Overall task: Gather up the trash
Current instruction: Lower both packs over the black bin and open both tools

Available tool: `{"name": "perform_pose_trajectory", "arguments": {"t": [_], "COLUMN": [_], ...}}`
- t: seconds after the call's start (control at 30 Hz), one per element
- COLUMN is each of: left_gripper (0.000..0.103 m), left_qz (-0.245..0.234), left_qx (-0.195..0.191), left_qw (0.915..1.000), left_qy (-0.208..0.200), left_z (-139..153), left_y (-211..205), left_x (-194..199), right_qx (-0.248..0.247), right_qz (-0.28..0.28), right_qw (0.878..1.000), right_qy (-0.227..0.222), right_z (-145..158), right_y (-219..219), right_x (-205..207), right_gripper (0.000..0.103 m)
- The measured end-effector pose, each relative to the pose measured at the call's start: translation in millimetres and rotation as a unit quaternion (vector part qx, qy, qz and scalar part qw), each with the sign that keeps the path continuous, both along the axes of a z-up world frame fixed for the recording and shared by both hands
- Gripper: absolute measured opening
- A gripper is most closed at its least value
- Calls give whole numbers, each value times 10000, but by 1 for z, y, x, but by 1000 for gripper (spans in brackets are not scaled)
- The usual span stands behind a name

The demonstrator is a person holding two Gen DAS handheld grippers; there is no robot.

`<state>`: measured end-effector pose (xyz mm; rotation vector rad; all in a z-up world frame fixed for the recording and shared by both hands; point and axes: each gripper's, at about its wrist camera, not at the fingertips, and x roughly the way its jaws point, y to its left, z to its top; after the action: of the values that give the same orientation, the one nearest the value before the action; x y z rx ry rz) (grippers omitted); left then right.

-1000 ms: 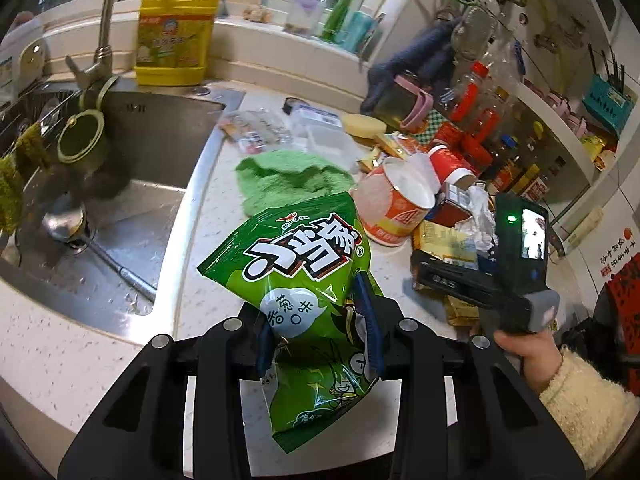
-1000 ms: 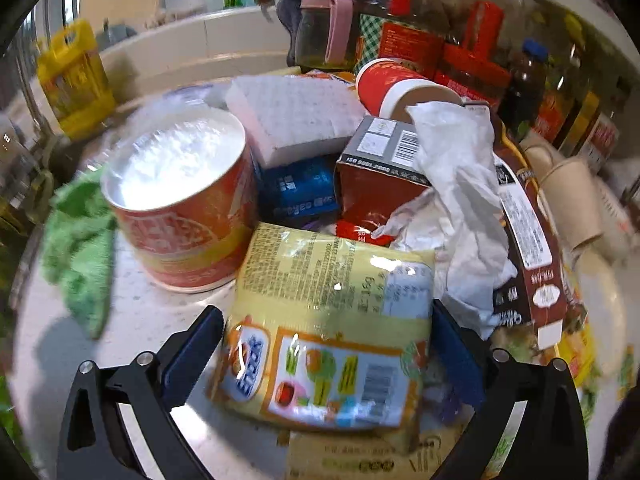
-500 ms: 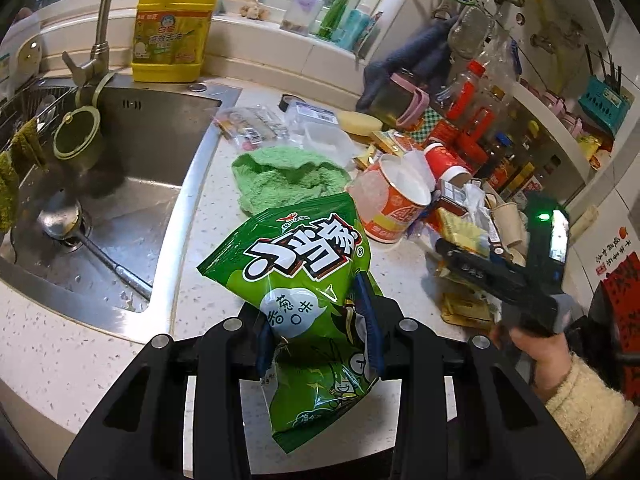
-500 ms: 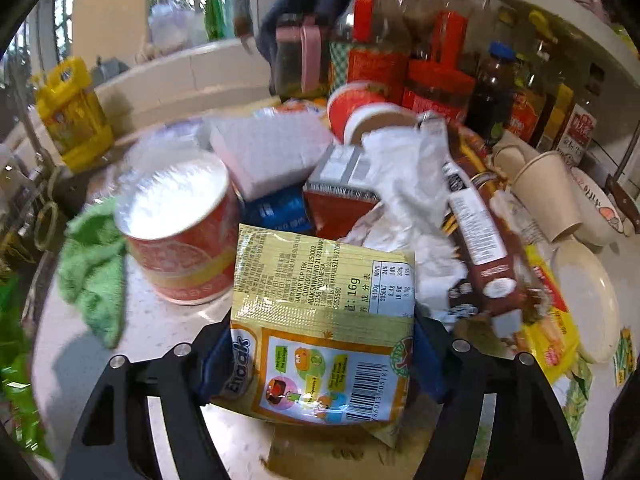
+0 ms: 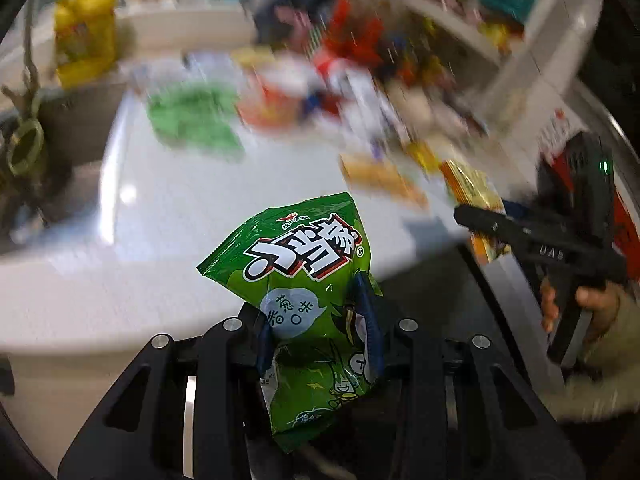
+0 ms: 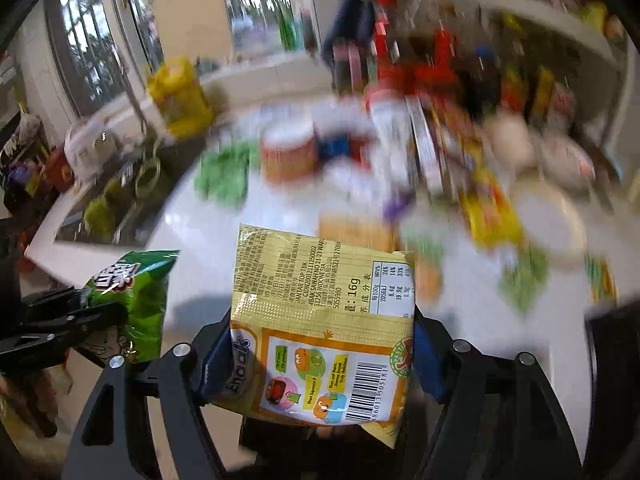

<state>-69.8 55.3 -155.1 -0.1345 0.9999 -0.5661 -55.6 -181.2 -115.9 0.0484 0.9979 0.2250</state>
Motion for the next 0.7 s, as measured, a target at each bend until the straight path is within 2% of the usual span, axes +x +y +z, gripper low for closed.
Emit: {"name": "perform_pose_trajectory", "arguments": {"t": [0.17,0.27,0.4,0.43,0.47,0.5,0.57,0.7], "left_gripper": [35,35,35,35,41,64,93,93], "left_qz": [-309,-469,-612,-552,-483,-415,-333,-329], "left_qx": [391,646,787,792,817,828,892,858], "left_qw": [9950,9908,9827,9822,9820,9809,9798,9780], "left_qy": [869,1089,1558,1614,1632,1712,1759,1872], "left_z": [-64,-96,-145,-153,-157,-165,-169,-163], "left_y": [-17,-27,-42,-44,-46,-48,-50,-46], "left_x": [-31,-36,-33,-31,-30,-26,-25,-23], "right_qx": [25,22,-71,-151,-235,-371,-310,-461], "right_qz": [-182,-321,-300,-319,-330,-390,-433,-379], "right_qw": [9945,9879,9808,9794,9784,9759,9743,9805], "right_qy": [1030,1520,1923,1989,2027,2116,2189,1870], "right_z": [-63,-108,-152,-160,-166,-173,-177,-160], "right_y": [-11,-18,-18,-17,-16,-15,-16,-16], "right_x": [-47,-54,-55,-54,-55,-55,-55,-55], "right_gripper": [73,73,74,79,94,99,98,98]}}
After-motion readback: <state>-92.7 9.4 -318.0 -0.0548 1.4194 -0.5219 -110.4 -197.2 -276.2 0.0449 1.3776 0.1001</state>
